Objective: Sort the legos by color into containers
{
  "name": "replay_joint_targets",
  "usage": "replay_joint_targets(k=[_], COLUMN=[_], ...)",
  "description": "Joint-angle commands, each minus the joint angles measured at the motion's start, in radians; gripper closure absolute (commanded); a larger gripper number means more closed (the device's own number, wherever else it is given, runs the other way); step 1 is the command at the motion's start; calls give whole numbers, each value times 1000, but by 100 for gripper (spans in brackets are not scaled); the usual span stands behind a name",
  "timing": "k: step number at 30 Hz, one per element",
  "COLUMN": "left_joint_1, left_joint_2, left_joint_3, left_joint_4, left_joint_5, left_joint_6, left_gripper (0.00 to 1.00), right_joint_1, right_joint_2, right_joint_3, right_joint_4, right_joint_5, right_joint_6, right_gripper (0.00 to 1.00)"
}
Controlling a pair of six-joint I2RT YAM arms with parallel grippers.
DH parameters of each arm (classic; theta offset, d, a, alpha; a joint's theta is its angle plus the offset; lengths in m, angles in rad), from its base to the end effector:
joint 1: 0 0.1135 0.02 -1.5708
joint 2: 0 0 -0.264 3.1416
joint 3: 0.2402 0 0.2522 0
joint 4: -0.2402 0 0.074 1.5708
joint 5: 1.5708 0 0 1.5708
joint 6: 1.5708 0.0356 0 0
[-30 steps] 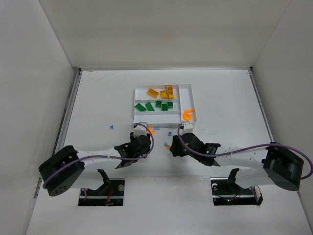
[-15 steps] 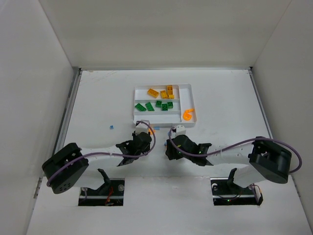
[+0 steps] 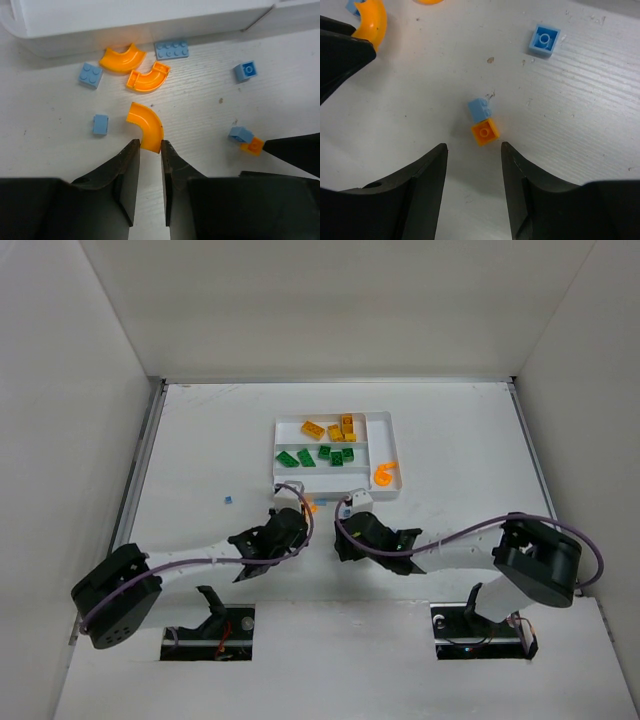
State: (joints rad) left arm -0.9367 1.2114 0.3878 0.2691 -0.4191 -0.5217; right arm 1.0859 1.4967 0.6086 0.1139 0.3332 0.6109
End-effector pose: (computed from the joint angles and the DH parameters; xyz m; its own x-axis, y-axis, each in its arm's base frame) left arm 0.1469 -0.1753 0.1656 -0.5350 -0.0408 -0.8438 0.3049 0.9222 -0.2379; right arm 0.1401 0.2410 0.1493 -0.6840 -0.1353 -0.7168 -0.4086 0.8851 0.2228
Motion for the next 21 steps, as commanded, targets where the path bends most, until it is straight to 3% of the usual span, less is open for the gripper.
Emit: replay_joint_targets(k=[1,10,16,21], left_joint_1=[-3,28,80,109], left_joint_2=[-67,-176,-253,-274], left_joint_3=[2,-15,-3,17], left_joint_4=[-7,-50,-65,-61], left_joint_5=[16,40,101,134], left_joint_6=[-26,-52,-67,-78], left_gripper=[85,86,86,86], right_joint_1=[-8,-7,-7,10], right_joint_2=[36,97,108,65], right_joint_3=[34,72,85,74], right_joint_4=[-14,-36,-59,-111], right_joint_5=[46,110,122,132], right_joint_6=[-36,-63,-62,-31], right_gripper=[48,54,65,69])
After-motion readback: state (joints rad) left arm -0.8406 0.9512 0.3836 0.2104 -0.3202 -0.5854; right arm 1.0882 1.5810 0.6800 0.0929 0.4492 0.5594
